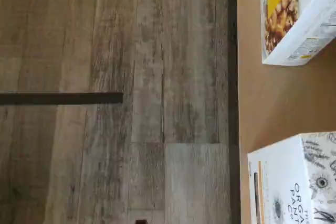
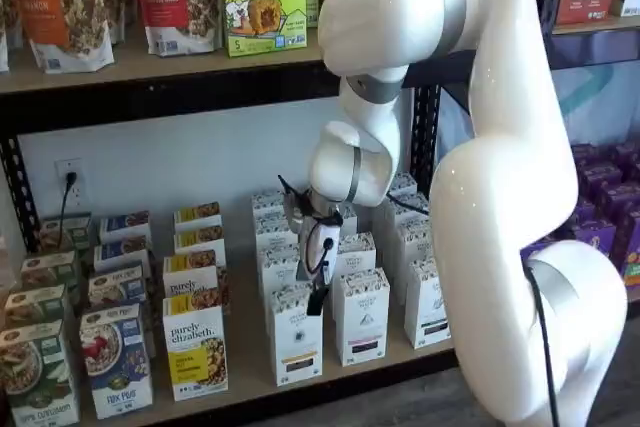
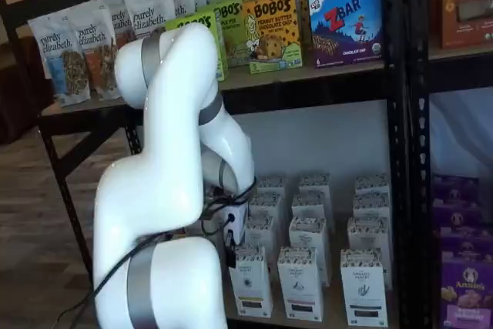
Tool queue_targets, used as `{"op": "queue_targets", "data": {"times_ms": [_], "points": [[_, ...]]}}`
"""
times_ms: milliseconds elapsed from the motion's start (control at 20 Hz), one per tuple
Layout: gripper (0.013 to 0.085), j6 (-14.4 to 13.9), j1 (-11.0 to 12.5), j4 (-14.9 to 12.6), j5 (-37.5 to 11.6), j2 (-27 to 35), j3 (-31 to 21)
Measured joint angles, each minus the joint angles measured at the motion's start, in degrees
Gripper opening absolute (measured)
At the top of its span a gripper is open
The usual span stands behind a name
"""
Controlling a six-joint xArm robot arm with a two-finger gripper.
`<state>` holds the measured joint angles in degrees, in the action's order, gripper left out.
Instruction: Pick up the white box with a yellow strip in the middle, on the bottom shelf, the fourth box from the left
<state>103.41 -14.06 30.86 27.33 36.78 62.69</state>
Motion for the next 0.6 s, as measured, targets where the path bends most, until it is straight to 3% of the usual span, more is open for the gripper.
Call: {"op": "queue_targets", "data": {"times_ms": [250,600], "points": [[0.085,0.8,0.1,0.9,1.1,1.4,1.7],[0.085,4.7,-0.8,5.9,-2.7,3.2,2.8]]}}
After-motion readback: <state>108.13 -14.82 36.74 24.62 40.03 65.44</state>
